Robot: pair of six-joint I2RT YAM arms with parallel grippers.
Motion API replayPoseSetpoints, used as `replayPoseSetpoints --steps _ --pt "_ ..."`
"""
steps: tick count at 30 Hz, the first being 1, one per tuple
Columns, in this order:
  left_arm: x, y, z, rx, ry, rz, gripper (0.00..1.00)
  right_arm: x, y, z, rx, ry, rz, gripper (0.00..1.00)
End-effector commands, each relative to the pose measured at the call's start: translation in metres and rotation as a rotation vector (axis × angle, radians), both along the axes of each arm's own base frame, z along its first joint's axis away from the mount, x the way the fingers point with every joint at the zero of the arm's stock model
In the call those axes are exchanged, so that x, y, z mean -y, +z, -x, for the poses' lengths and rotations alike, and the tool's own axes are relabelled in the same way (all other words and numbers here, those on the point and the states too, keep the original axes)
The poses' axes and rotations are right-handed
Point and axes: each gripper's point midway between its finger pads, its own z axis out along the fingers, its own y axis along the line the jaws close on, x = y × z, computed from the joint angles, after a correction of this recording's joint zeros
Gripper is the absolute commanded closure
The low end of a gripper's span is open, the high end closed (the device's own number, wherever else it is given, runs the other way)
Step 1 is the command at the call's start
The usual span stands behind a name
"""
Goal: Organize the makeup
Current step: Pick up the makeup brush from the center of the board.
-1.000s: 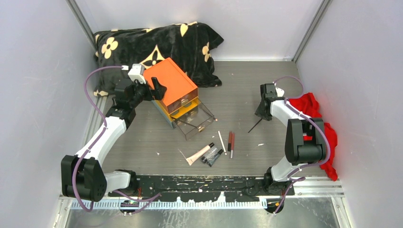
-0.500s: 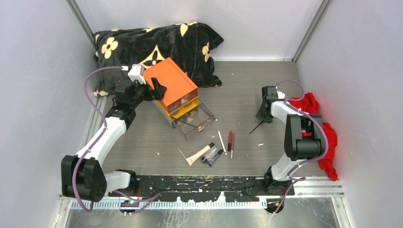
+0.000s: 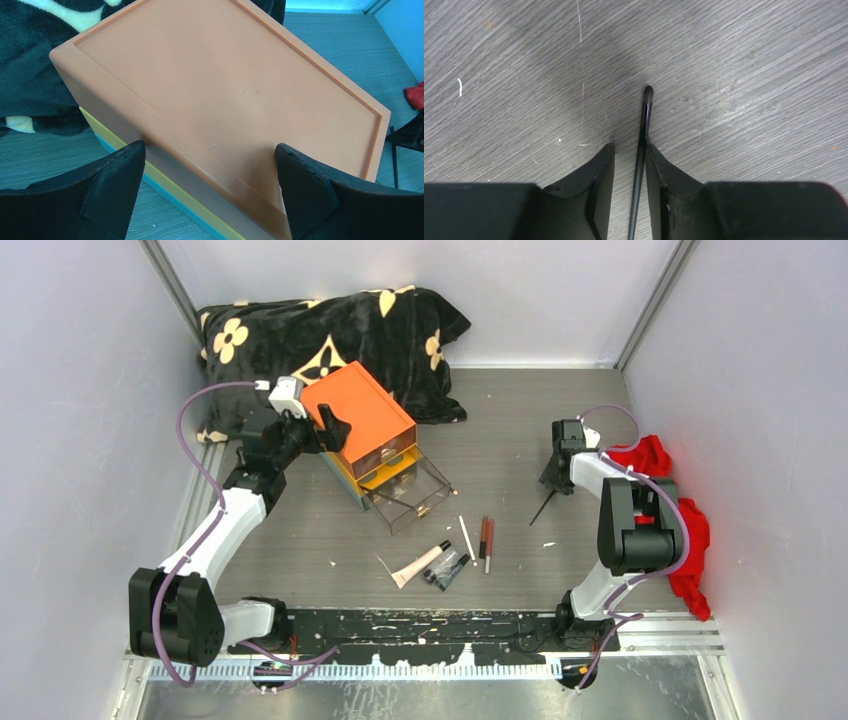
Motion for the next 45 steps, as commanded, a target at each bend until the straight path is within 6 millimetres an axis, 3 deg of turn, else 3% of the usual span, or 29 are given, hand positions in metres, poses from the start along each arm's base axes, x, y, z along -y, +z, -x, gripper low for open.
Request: replayPoseSetpoints --steps 1,5,8,11,13,20,30,36,41,45 --pt "-0.003 -0.021 0.012 -0.058 -0.01 -0.05 0.0 0.008 -0.02 0.014 -0.057 -0.016 -0.003 0.67" --pt "-0.004 -0.021 0.013 -0.055 -0.007 -0.053 0.0 0.01 -0.023 0.017 -0.065 -0.013 -0.005 0.71" --pt "-0.004 -0.023 0.013 -0.06 -0.007 -0.054 0.0 0.01 -0.025 0.019 -0.072 -0.007 -0.002 0.86" --pt "-0.004 -0.024 0.013 -0.061 -0.005 -0.054 0.0 0.011 -0.027 0.022 -0.078 -0.004 -0.001 0.9" --pt "-0.004 -0.024 0.013 -0.06 -0.004 -0.056 0.0 0.011 -0.028 0.022 -0.08 0.001 -0.003 0.98" --pt "-0.005 -0.023 0.011 -0.059 -0.002 -0.056 0.0 0.002 -0.023 0.014 -0.052 0.05 -0.038 0.99" --pt "-0.005 -0.023 0.01 -0.061 0.004 -0.052 0.0 -0.002 0.057 -0.012 0.108 0.11 -0.031 0.99" --pt "-0.004 -0.022 0.01 -0.06 0.002 -0.045 0.0 -0.015 0.095 -0.02 0.172 0.165 -0.045 0.99" --pt "-0.004 -0.023 0.01 -0.063 0.004 -0.044 0.0 -0.043 0.121 -0.028 0.201 0.255 -0.028 0.99" --pt "-0.005 -0.022 0.009 -0.062 0.007 -0.044 0.0 -0.087 0.154 -0.041 0.244 0.359 -0.017 0.99"
